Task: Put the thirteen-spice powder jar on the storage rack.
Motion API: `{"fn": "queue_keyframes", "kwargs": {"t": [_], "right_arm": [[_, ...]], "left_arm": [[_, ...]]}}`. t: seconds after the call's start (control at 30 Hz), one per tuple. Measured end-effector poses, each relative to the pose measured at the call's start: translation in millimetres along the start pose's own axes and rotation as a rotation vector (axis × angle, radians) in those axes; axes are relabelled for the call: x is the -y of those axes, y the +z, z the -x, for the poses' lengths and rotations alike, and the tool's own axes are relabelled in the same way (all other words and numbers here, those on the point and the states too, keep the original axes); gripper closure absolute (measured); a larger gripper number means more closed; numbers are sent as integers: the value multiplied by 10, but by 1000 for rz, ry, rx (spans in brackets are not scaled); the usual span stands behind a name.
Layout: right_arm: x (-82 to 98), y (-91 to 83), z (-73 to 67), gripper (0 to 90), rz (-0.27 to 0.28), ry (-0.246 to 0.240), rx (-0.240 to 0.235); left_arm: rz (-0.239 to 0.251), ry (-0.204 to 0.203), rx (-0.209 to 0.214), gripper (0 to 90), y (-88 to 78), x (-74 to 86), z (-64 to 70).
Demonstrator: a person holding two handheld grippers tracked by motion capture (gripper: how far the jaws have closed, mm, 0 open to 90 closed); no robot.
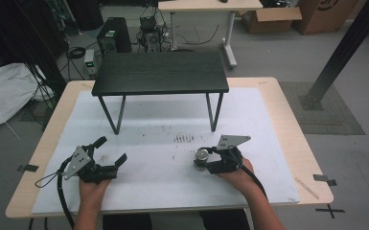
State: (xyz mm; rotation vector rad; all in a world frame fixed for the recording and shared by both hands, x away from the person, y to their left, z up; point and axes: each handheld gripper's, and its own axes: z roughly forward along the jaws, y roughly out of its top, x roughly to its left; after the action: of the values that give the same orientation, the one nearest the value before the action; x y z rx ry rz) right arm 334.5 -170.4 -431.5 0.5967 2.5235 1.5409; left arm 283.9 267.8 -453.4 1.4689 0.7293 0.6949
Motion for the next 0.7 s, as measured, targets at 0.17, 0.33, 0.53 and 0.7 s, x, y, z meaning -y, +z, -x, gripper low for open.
{"fn": "queue_keyframes", "kwargs": {"t": [0.17, 0.33, 0.53, 0.7], "right_arm": [[-6, -1, -15, 484, -4, -10, 1], [-12, -10, -21, 486, -8, -11, 6], [-99, -62, -58, 487, 0, -18, -2], [-242, -128, -90, 488, 12, -31, -6]], "left_arm": [[0, -1, 0, 4, 0, 0, 0], [1, -1, 0, 4, -1, 0, -1], [1, -1, 0, 4, -1, 0, -1], [1, 2, 0, 4, -1, 0, -3]]}}
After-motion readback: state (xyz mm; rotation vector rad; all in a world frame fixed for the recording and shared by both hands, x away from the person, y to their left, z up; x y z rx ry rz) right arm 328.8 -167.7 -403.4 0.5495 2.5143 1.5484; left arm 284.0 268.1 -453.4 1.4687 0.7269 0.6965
